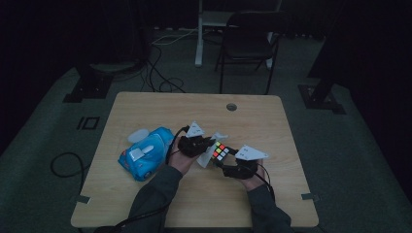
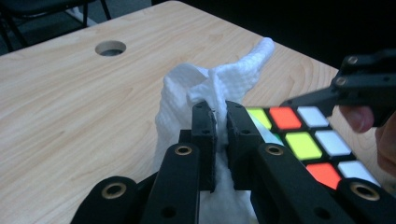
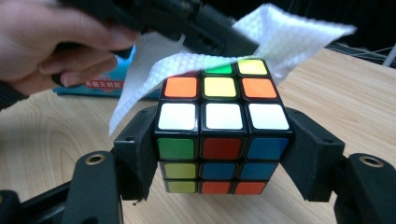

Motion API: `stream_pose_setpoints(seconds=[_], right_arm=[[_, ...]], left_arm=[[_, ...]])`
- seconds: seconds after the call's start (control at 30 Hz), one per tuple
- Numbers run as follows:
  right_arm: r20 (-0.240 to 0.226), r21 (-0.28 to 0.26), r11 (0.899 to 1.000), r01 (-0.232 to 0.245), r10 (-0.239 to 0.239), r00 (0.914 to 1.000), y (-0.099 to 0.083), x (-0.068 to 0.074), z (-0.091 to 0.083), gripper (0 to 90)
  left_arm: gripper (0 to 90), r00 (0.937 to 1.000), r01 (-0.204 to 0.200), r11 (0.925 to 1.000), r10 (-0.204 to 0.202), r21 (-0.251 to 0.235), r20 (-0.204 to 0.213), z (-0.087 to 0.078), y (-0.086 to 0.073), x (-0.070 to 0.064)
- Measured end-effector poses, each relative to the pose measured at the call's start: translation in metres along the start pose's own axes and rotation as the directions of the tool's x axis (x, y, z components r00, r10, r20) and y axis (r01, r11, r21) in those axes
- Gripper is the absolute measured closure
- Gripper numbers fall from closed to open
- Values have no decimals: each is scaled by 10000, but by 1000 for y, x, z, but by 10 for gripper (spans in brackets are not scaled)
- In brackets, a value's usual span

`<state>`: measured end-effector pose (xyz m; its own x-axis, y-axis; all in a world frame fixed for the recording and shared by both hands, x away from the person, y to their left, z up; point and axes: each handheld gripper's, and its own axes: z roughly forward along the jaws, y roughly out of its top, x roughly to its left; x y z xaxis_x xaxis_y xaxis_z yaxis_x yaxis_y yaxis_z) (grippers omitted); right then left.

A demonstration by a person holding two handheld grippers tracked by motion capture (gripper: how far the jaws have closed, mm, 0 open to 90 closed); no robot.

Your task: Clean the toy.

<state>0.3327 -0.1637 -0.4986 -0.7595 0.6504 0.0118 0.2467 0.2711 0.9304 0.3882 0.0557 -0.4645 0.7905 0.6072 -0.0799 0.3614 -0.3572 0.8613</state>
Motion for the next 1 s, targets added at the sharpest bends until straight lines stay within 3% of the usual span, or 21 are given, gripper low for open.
stream_pose_setpoints(seconds=[0.8,1.0], right_arm=[[152,-307,9992,-262,267,9995,3,-7,-8,349],[243,-309,9989,-342,350,9991,2,-9,-9,349]], left_arm=[[845,9998,184,9985,-185,521,11,9,-17,2],[845,9998,171,9981,-173,592,31,4,-23,0]])
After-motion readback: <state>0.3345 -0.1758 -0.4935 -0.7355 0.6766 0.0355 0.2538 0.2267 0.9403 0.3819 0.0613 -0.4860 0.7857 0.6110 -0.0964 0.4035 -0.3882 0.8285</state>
